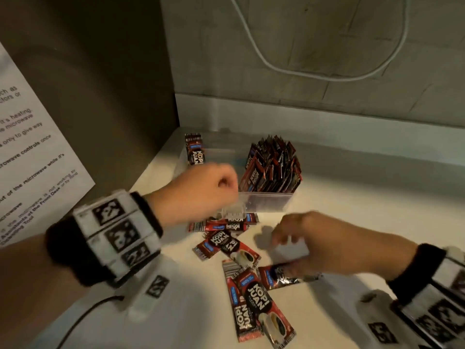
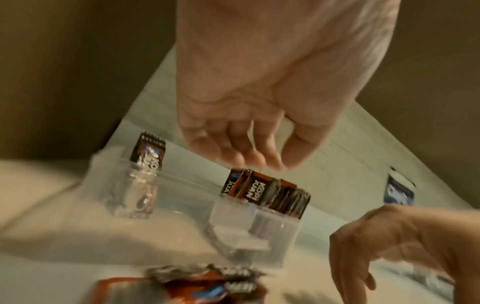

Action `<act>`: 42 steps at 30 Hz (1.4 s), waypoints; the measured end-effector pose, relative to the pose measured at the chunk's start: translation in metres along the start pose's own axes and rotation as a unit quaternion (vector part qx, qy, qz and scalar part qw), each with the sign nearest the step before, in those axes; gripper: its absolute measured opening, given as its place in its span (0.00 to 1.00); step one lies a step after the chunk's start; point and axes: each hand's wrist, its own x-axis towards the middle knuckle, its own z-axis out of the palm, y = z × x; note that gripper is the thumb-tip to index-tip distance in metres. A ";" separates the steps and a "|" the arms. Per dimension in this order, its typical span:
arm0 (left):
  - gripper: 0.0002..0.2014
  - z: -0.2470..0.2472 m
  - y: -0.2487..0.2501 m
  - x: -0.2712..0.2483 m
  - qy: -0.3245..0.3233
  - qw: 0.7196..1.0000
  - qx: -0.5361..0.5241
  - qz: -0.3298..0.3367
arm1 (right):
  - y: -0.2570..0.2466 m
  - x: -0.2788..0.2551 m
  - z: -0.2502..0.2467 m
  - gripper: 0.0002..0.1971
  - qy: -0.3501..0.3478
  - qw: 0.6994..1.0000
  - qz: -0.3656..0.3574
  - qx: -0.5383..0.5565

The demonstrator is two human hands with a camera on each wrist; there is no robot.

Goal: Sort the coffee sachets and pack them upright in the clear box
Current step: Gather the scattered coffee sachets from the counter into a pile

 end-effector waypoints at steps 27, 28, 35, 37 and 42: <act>0.28 0.070 -0.047 -0.055 -0.101 0.948 0.273 0.129 | -0.014 0.033 0.033 0.21 0.060 0.996 -0.016 -0.060; 0.29 0.068 -0.047 -0.056 -0.107 0.945 0.276 0.139 | -0.015 0.036 0.035 0.20 0.055 0.996 -0.012 -0.070; 0.20 0.057 -0.040 -0.055 -0.100 0.956 0.258 0.096 | -0.016 0.044 0.025 0.09 0.023 0.997 0.040 -0.062; 0.23 0.056 -0.036 -0.053 -0.108 0.959 0.252 0.074 | -0.013 0.042 0.019 0.07 0.023 0.997 0.050 -0.049; 0.25 0.062 -0.031 -0.042 -0.140 0.931 0.324 0.096 | 0.001 0.021 -0.002 0.08 0.062 0.993 0.099 0.015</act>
